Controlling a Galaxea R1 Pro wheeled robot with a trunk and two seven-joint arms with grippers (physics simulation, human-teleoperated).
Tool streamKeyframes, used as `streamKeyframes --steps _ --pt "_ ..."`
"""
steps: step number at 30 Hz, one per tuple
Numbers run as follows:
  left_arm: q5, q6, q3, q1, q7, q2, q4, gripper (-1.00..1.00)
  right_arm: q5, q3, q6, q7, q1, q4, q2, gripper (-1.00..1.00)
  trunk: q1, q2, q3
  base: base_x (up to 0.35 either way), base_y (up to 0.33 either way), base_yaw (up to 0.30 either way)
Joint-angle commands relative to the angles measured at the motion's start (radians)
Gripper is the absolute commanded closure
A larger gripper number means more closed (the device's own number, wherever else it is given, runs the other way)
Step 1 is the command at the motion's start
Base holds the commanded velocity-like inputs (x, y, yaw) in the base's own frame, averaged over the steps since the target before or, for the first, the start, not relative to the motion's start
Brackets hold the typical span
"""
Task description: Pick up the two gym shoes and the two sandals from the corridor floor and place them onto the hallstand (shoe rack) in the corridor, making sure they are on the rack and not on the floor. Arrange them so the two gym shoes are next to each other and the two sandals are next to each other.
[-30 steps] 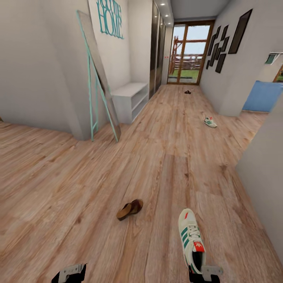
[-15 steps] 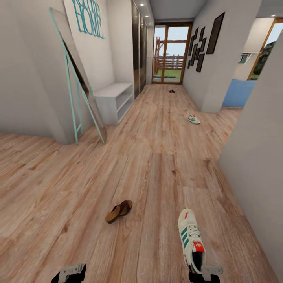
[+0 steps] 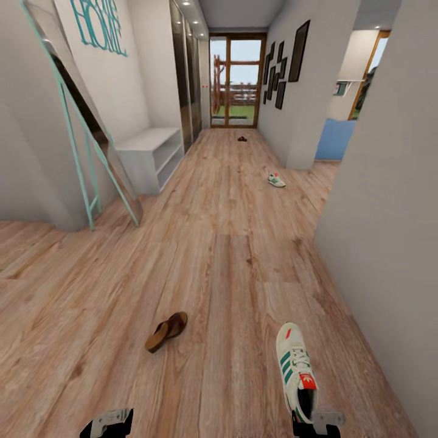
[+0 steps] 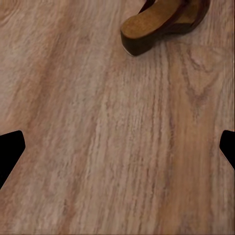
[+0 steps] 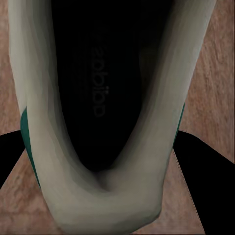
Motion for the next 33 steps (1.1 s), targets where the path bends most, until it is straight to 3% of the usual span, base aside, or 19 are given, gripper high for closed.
streamKeyframes --steps 1,11,33 --pt "-0.01 -0.004 0.009 -0.001 -0.006 -0.001 0.0 -1.0 0.005 0.0 -0.002 -0.004 -0.001 0.001 0.0 1.0 0.0 0.0 -0.002 0.0 0.0 -0.234" --pt "-0.01 -0.004 0.008 -0.001 -0.007 -0.001 0.0 -1.0 0.004 0.0 -0.002 -0.002 -0.001 0.002 0.0 1.0 0.0 0.0 -0.011 0.045 0.073 -0.171" --pt "-0.01 -0.002 0.007 -0.001 -0.008 -0.001 0.0 -1.0 0.003 0.0 -0.002 -0.002 -0.001 0.004 0.0 1.0 0.0 0.0 -0.013 0.149 0.266 -0.01"
